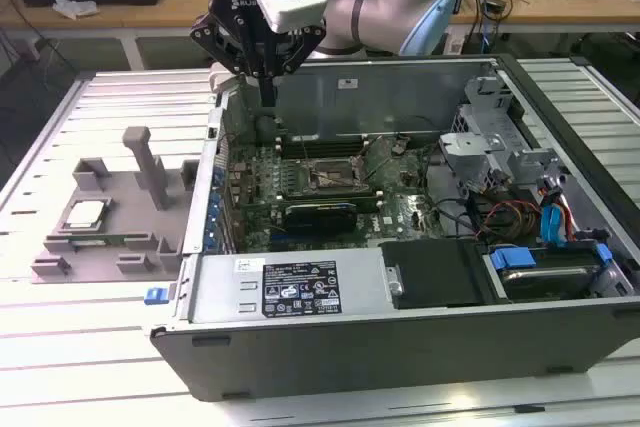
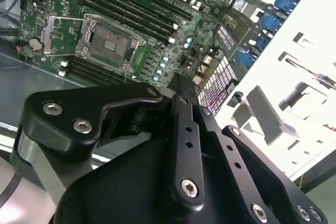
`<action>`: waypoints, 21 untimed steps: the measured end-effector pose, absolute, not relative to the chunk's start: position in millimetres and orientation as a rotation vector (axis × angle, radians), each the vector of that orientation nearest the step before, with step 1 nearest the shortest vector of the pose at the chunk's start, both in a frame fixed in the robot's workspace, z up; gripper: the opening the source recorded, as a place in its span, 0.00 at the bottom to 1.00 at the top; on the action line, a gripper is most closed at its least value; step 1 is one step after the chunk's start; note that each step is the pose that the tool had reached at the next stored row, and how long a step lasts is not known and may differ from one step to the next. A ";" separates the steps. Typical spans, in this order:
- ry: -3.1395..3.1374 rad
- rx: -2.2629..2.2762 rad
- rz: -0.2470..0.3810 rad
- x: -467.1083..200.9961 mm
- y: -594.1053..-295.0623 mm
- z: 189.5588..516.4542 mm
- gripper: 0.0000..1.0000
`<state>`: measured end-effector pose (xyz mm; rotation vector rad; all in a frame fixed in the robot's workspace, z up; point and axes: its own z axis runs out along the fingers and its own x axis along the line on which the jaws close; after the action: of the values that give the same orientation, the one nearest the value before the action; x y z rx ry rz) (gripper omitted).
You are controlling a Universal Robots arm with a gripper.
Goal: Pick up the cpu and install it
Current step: 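Reach for the cpu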
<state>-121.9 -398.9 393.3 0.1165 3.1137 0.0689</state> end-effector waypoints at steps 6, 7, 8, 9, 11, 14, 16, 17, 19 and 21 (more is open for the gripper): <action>3.114 0.117 0.069 -121.9 -398.9 393.3 0.11; 3.114 0.117 0.069 -121.9 -398.9 393.3 0.11; 3.114 0.117 0.069 -121.9 -398.9 393.3 0.11; 3.114 0.117 0.069 -122.0 -398.8 393.3 0.11; 3.114 0.117 0.069 -122.4 -398.8 393.2 0.11; 3.114 0.117 0.069 -124.8 -398.9 393.3 0.11; 3.114 0.117 0.069 -126.7 -398.8 393.2 0.11; 3.114 0.117 0.069 -127.2 -398.8 393.2 0.11; 3.114 0.117 0.069 -129.3 -398.9 393.3 0.11; 3.114 0.117 0.069 -131.9 -398.9 393.3 0.11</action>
<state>-131.9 -398.9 393.3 0.1166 3.1137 0.0689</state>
